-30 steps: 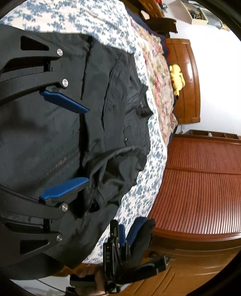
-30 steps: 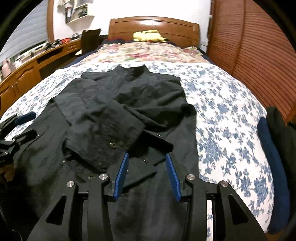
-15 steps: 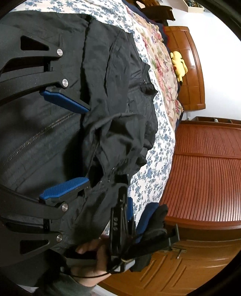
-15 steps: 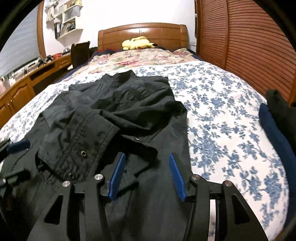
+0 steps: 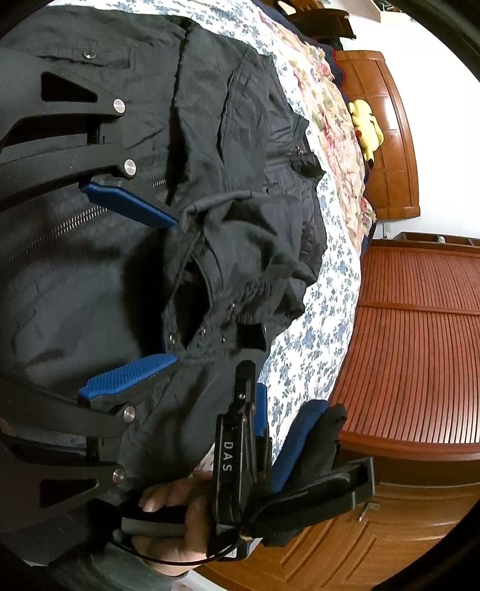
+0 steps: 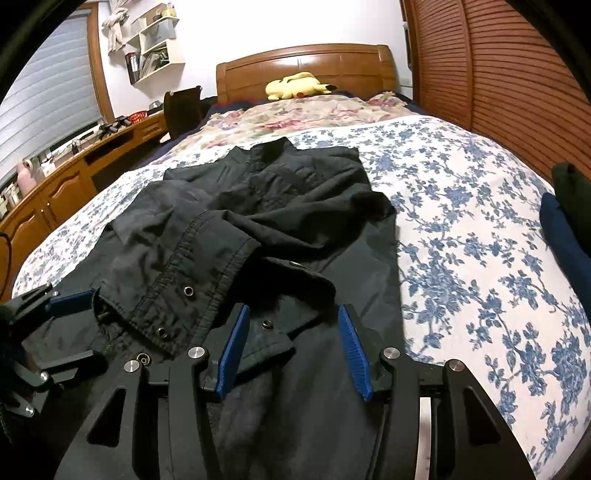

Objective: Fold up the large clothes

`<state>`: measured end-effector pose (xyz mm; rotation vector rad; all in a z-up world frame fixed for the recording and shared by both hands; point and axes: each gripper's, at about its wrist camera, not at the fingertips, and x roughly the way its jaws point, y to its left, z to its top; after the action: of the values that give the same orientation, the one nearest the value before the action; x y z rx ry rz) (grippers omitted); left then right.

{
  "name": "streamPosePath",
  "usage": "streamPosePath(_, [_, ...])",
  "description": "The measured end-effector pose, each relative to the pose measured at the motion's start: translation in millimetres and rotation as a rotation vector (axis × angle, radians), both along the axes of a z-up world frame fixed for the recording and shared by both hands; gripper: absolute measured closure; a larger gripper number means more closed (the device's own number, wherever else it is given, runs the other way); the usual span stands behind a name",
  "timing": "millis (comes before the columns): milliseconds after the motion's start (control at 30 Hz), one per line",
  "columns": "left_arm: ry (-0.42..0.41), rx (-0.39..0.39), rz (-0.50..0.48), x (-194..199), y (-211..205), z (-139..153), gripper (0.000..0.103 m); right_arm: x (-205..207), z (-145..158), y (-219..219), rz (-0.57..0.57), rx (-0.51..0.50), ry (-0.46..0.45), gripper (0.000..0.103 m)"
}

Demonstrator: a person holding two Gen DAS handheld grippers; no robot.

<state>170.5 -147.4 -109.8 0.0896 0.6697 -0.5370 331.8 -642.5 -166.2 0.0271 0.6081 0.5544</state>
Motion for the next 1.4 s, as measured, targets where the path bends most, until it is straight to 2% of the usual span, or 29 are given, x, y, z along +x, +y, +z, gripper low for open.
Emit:
streamPosePath(200, [0.014,0.008,0.011,2.6,-10.5,-2.4,0.043,-9.3,-1.0,-14.2,-0.036,0.007,-0.012,0.051])
streamPosePath(467, [0.073,0.006,0.039,8.1,-11.1,-14.2,0.044,-20.3,0.2,-9.0,-0.036,-0.024,-0.037,0.051])
streamPosePath(700, [0.091,-0.003,0.041,9.2,-15.7,-16.6,0.052,-20.7,1.6,0.0,-0.021,-0.042,-0.047,0.051])
streamPosePath(1000, [0.148,-0.033,0.045,8.8,-13.7,-23.8,0.052,-17.8,0.6,-0.3,-0.018,-0.038,-0.046,0.051])
streamPosePath(1133, [0.148,-0.047,0.026,10.5,-22.9,-22.0,0.053,-19.3,1.4,-0.1,-0.019,-0.038,-0.052,0.051])
streamPosePath(1200, [0.137,-0.049,0.024,13.1,-27.0,-18.6,0.058,-19.0,1.0,-0.3,-0.02,-0.04,-0.052,0.051])
streamPosePath(1233, [0.132,-0.046,0.024,14.4,-28.4,-17.1,0.066,-18.5,0.8,-0.7,-0.02,-0.039,-0.051,0.051])
streamPosePath(1300, [0.127,-0.046,0.019,18.3,-28.9,-14.0,0.076,-18.0,0.5,-1.6,-0.019,-0.039,-0.049,0.051])
streamPosePath(1400, [0.106,-0.035,0.011,16.5,-22.4,-5.0,0.081,-18.1,1.3,-1.9,-0.016,-0.039,-0.051,0.051])
